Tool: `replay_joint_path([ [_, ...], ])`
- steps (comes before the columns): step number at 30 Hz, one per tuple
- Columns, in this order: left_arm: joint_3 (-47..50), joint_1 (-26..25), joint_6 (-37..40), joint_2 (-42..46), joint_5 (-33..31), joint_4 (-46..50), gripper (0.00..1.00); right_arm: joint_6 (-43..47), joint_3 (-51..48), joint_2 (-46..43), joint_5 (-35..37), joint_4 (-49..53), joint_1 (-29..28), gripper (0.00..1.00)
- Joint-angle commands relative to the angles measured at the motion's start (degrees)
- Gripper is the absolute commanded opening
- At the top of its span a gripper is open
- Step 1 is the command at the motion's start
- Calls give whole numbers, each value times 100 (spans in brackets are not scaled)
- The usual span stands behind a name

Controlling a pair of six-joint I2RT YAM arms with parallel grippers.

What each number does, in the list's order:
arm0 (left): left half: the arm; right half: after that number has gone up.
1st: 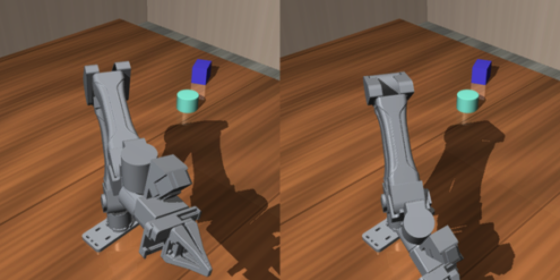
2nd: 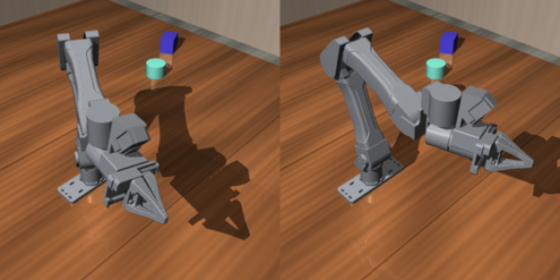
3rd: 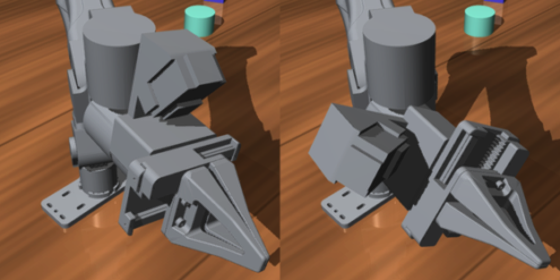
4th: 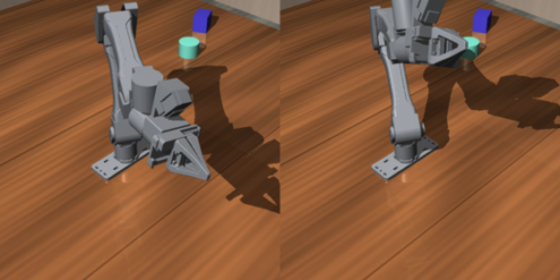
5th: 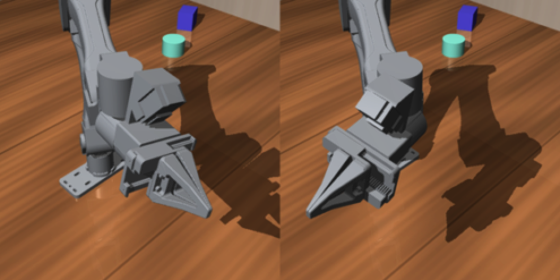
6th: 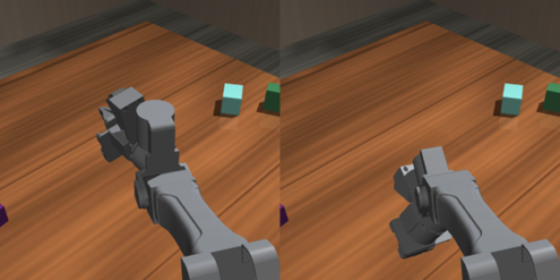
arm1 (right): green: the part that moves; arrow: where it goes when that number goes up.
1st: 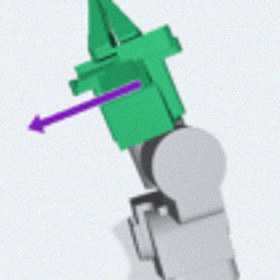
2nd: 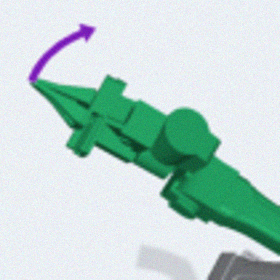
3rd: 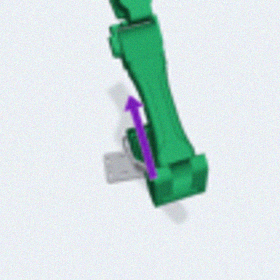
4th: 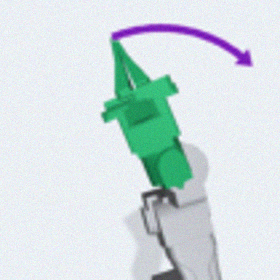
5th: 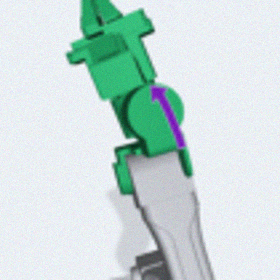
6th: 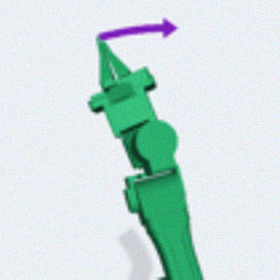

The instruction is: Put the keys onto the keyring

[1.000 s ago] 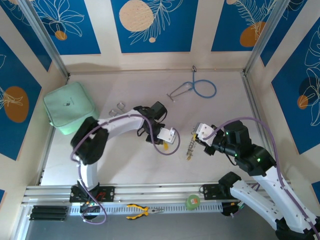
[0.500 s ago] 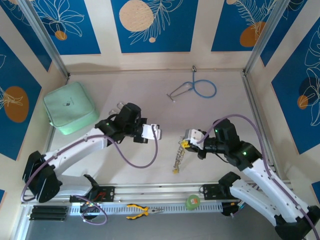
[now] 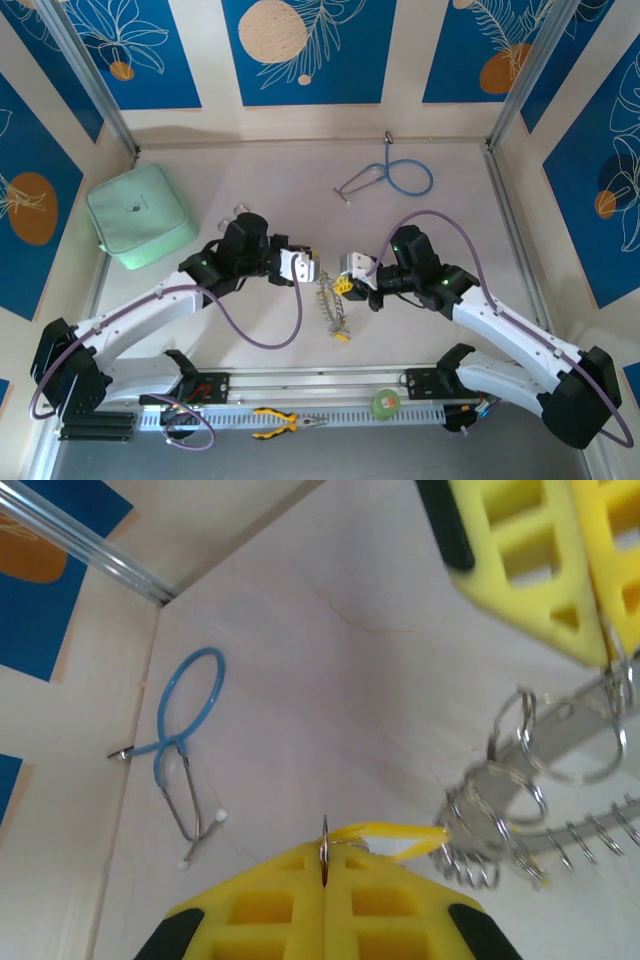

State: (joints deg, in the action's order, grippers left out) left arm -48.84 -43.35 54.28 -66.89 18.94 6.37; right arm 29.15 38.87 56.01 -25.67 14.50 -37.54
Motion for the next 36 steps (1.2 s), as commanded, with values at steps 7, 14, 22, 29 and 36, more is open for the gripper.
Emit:
replay_joint_path([
  [7, 297, -58, 660, 264, 452, -232, 0, -464, -21, 68, -192, -826, 79, 0],
  [14, 481, -77, 837, 256, 628, -748, 0, -503, -33, 161, -193, -914, 111, 0],
  [22, 559, -77, 1076, 265, 707, -725, 0, -670, -3, 314, -163, -1037, 124, 0],
  [29, 612, -86, 1220, 267, 653, -655, 0, -928, -35, 349, -98, -1211, 132, 0],
  [36, 621, -86, 1251, 274, 654, -660, 0, -1028, -1, 401, 108, -1198, 116, 0],
])
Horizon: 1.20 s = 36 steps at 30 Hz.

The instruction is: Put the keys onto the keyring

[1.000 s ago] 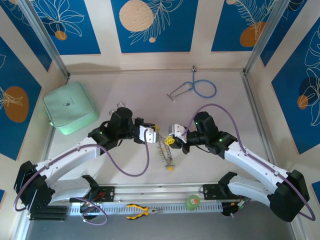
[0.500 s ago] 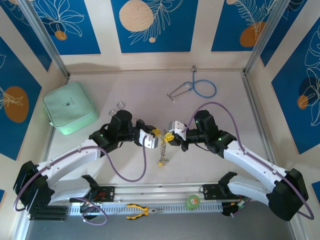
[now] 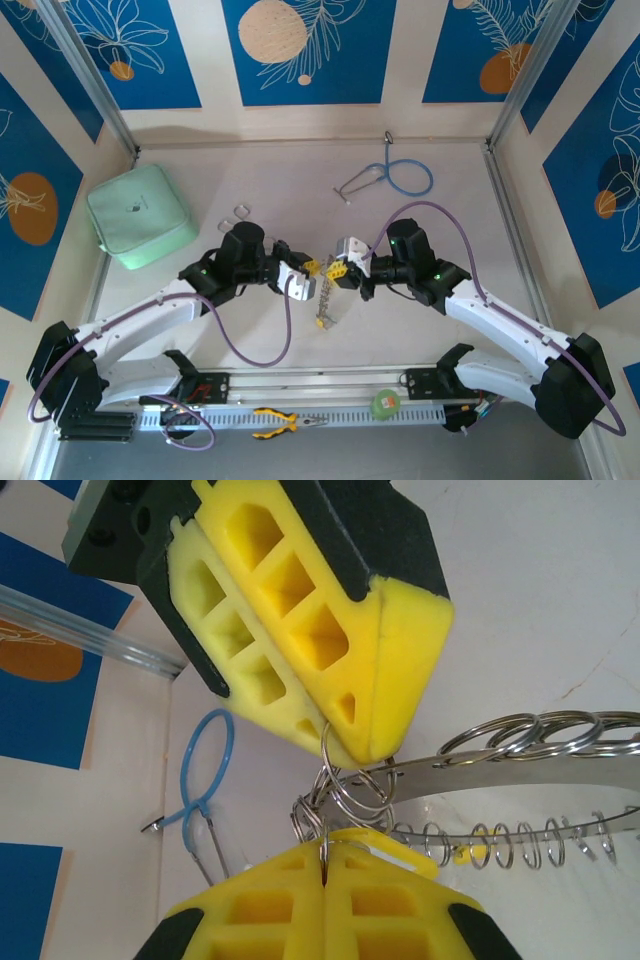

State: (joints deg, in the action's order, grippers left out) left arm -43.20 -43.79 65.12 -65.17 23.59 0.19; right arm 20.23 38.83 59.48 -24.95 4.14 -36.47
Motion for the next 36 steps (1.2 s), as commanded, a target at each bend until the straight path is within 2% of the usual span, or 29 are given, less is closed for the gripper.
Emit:
replay_joint_path([
  [1, 52, -42, 191, 101, 187, -25, 0, -151, 8, 70, 50, -160, 4, 0],
  [15, 40, -43, 225, 118, 175, 32, 0, -289, 90, 127, 341, -141, -45, 0],
  [36, 136, -96, 444, 74, -57, -58, 0, -238, 159, 177, 3, -63, -62, 0],
])
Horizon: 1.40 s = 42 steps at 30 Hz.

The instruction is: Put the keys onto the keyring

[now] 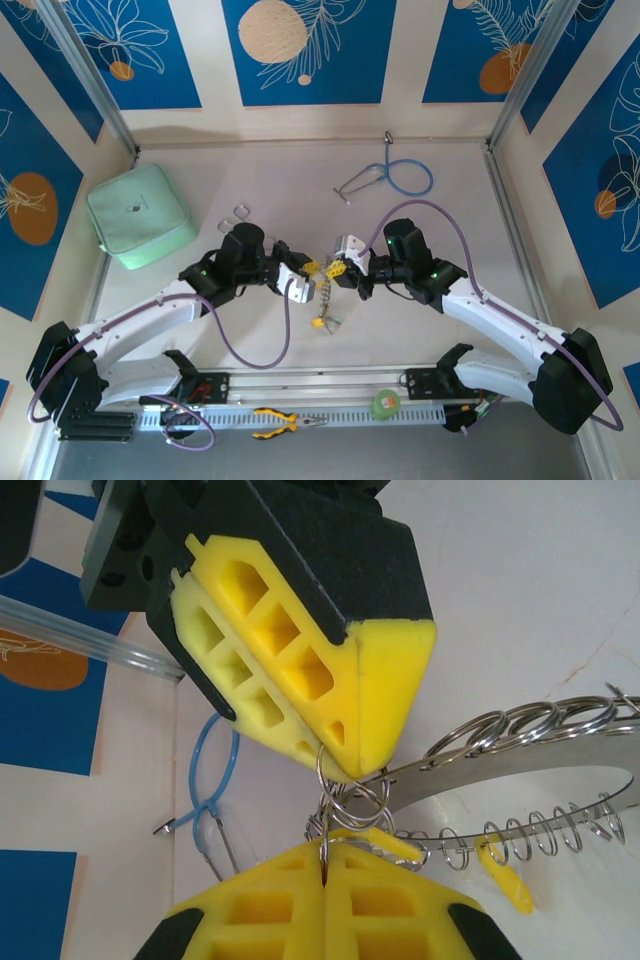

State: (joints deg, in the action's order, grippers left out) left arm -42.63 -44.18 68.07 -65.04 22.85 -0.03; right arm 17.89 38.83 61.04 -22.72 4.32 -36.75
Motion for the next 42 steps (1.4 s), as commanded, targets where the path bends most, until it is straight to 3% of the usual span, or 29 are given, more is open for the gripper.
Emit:
replay_joint_path([
  [1, 88, -55, 154, 60, 15, -34, 0, -9, 151, 31, -224, -89, -32, 0],
  [31, 330, -197, 524, 140, -371, -88, 0, -399, 143, 18, -180, -361, 143, 0],
  [36, 394, -203, 323, 295, -456, 82, 37, -409, 95, -21, -232, -453, 168, 0],
  [39, 405, -196, 25, 512, -580, 306, 45, -361, 67, -21, -310, -491, 183, 0],
  [42, 305, -152, -655, 763, -581, 490, 46, -229, 32, -21, -420, -528, 185, 0],
])
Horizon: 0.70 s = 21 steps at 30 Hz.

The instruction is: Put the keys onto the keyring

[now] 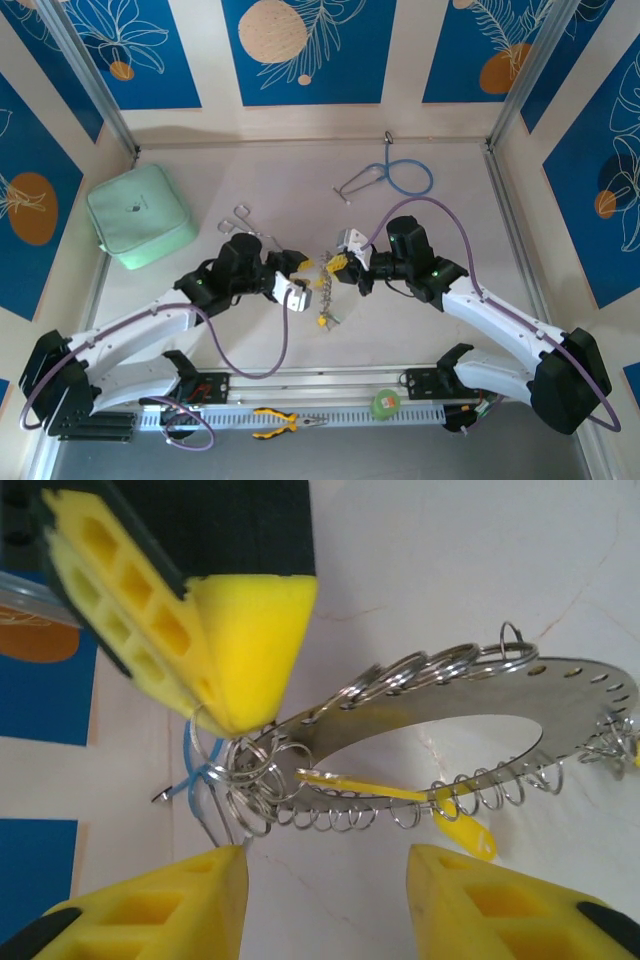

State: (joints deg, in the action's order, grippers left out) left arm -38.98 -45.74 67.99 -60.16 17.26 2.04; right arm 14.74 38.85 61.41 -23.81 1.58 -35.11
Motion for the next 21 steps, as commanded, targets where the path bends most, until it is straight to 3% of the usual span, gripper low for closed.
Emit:
replay_joint_path([
  [1, -152, 40, -907, 310, 55, 399, 46, 150, 31, -64, -363, -242, 19, 0],
  [3, -454, 188, -1448, 310, 349, 830, 45, 347, 33, -89, -453, -163, 13, 0],
  [6, -905, 512, -1946, 128, 1271, 1561, 41, 698, 58, -146, -564, 44, -11, 0],
  [11, -1355, 726, -2336, -295, 2314, 2129, 38, 1145, 87, -223, -566, 260, -64, 0],
  [21, -1688, 749, -2753, -844, 2864, 2273, 36, 1246, 211, -61, -502, 240, -255, 0],
])
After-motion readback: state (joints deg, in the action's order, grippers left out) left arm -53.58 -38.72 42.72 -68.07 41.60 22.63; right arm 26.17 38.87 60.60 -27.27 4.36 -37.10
